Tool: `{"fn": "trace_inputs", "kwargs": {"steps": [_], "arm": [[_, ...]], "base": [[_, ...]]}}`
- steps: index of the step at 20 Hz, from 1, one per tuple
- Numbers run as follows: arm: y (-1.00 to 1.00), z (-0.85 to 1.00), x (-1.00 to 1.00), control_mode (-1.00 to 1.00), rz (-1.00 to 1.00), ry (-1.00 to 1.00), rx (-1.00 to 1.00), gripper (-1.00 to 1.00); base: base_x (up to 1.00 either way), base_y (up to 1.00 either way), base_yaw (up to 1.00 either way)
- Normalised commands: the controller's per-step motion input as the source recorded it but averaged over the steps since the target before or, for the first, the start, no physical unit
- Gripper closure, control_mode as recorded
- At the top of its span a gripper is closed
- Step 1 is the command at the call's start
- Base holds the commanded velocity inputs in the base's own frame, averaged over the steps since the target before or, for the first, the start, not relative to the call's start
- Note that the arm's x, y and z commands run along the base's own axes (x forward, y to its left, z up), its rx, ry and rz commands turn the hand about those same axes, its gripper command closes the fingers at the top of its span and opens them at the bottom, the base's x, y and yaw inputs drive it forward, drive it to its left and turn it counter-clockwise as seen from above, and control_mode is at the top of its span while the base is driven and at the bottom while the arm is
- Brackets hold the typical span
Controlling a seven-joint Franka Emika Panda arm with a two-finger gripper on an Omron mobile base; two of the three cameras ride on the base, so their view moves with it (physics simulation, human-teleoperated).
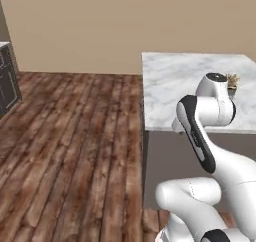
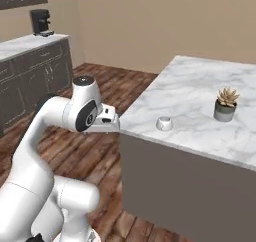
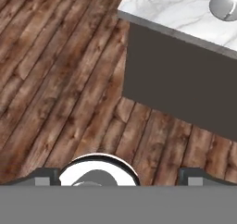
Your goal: Clear the mugs and bowl far away from the sink.
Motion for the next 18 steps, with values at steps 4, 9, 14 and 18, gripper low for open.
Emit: {"fn": "trace_inputs", "kwargs": {"steps": [4,9,14,18], "arm": [[0.00,0.00,0.00,1.00,0.00,0.00,0.00,-1.00],[0.00,0.00,0.00,1.00,0.00,0.00,0.00,-1.00],[0.00,0.00,0.00,1.00,0.00,0.00,0.00,-1.00],[0.00,0.00,0.00,1.00,0.00,0.00,0.00,-1.00]], "base": [[-0.30,0.18,0.85],[-0.09,0.12,0.89],[0.00,0.12,0.84],[0.13,0.13,0.78]]}}
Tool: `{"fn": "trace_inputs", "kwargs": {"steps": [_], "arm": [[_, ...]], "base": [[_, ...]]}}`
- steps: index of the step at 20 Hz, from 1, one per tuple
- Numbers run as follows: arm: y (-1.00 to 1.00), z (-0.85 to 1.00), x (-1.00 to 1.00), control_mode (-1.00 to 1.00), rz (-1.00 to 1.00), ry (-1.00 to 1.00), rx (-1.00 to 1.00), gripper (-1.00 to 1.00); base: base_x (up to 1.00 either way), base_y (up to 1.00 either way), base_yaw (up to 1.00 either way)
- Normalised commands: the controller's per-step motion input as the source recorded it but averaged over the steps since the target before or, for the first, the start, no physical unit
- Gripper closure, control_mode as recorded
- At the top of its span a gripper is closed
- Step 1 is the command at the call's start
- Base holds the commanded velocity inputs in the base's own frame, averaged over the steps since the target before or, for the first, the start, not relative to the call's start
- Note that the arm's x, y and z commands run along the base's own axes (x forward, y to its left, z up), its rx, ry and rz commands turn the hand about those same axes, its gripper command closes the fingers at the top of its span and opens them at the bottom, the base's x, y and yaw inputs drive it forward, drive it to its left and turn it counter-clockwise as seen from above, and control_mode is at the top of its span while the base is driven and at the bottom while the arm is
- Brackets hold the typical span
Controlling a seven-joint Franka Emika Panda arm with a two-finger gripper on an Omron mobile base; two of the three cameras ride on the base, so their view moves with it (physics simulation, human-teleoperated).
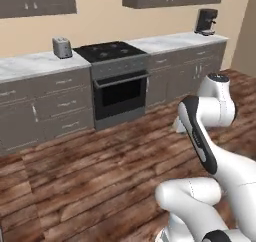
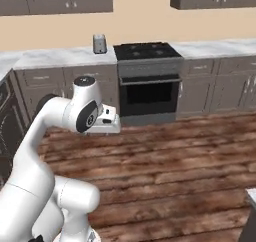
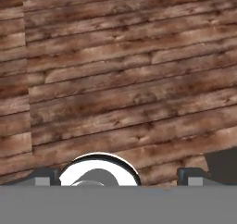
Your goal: Clear the mugs and bowl far away from the sink.
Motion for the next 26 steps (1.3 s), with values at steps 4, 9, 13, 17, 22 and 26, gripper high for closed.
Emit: {"fn": "trace_inputs", "kwargs": {"steps": [4,9,13,17,22,26], "arm": [[0.00,0.00,0.00,1.00,0.00,0.00,0.00,-1.00],[0.00,0.00,0.00,1.00,0.00,0.00,0.00,-1.00],[0.00,0.00,0.00,1.00,0.00,0.00,0.00,-1.00],[0.00,0.00,0.00,1.00,0.00,0.00,0.00,-1.00],[0.00,0.00,0.00,1.00,0.00,0.00,0.00,-1.00],[0.00,0.00,0.00,1.00,0.00,0.00,0.00,-1.00]], "base": [[0.33,0.05,0.76],[0.66,0.00,0.74],[0.91,-0.09,0.70],[0.98,-0.25,0.63],[0.95,-0.29,0.62],[0.81,-0.36,0.61]]}}
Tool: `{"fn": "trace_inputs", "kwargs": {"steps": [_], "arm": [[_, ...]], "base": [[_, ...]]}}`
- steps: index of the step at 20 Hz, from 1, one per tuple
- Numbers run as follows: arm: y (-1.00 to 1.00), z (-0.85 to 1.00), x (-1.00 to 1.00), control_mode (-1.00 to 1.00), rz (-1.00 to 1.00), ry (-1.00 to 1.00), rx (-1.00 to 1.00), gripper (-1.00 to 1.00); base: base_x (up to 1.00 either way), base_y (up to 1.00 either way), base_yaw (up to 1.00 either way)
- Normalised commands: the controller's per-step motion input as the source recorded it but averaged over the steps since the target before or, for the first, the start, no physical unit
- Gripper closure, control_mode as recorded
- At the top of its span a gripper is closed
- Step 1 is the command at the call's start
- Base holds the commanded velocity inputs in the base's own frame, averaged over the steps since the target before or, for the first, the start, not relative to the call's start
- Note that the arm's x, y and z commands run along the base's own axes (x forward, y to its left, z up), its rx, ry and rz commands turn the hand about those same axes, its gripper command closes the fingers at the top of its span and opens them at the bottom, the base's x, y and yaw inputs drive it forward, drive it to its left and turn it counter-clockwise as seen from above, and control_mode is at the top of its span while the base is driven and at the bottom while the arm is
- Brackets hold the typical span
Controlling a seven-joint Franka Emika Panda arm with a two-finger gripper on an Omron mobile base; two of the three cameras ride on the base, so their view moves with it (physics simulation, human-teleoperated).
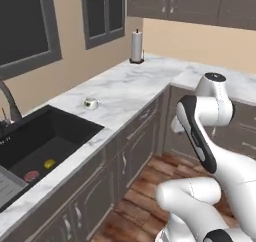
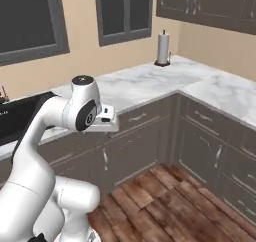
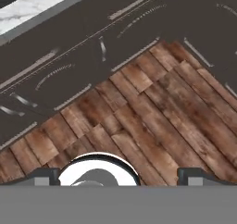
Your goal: Clear the mugs and bowl far away from the sink.
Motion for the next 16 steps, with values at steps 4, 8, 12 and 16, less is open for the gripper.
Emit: {"fn": "trace_inputs", "kwargs": {"steps": [4,8,12,16], "arm": [[0.00,0.00,0.00,1.00,0.00,0.00,0.00,-1.00],[0.00,0.00,0.00,1.00,0.00,0.00,0.00,-1.00],[0.00,0.00,0.00,1.00,0.00,0.00,0.00,-1.00],[0.00,0.00,0.00,1.00,0.00,0.00,0.00,-1.00]], "base": [[0.67,-0.32,0.63],[0.49,-0.39,0.63],[0.45,-0.55,0.56],[0.48,-0.77,0.46]]}}
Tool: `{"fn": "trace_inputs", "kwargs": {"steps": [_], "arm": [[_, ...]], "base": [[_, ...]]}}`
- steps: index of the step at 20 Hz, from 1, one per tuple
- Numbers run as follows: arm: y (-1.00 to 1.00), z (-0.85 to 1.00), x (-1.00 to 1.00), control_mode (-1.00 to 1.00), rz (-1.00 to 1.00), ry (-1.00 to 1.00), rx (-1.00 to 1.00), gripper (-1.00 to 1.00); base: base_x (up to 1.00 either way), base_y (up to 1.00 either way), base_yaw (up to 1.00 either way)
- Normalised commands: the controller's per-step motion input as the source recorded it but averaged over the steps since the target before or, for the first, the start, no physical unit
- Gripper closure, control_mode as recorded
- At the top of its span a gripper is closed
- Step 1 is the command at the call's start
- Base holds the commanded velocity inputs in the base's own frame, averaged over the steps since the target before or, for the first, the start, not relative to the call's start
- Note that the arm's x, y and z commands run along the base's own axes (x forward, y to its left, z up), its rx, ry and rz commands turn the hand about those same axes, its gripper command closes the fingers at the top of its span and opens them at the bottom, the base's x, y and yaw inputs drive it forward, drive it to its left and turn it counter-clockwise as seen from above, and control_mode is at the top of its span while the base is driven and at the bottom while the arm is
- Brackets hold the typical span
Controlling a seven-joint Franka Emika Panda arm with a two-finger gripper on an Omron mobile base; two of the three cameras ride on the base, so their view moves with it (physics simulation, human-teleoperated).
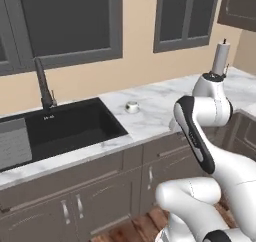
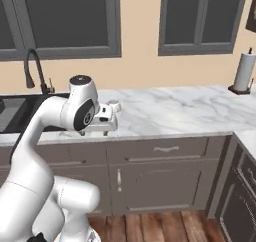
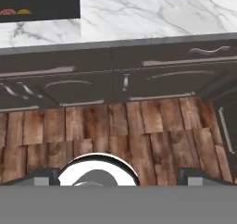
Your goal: Clear the mugs and bowl far away from the sink.
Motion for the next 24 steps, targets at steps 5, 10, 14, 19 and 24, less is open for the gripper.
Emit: {"fn": "trace_inputs", "kwargs": {"steps": [5,10,14,19,24], "arm": [[0.00,0.00,0.00,1.00,0.00,0.00,0.00,-1.00],[0.00,0.00,0.00,1.00,0.00,0.00,0.00,-1.00],[0.00,0.00,0.00,1.00,0.00,0.00,0.00,-1.00],[0.00,0.00,0.00,1.00,0.00,0.00,0.00,-1.00],[-0.25,-0.30,0.55,-1.00,0.13,0.00,0.00,-1.00]], "base": [[0.52,-0.83,0.40],[0.60,-0.43,0.36],[0.62,-0.12,0.29],[0.57,-0.03,0.22],[0.00,0.00,0.00]]}}
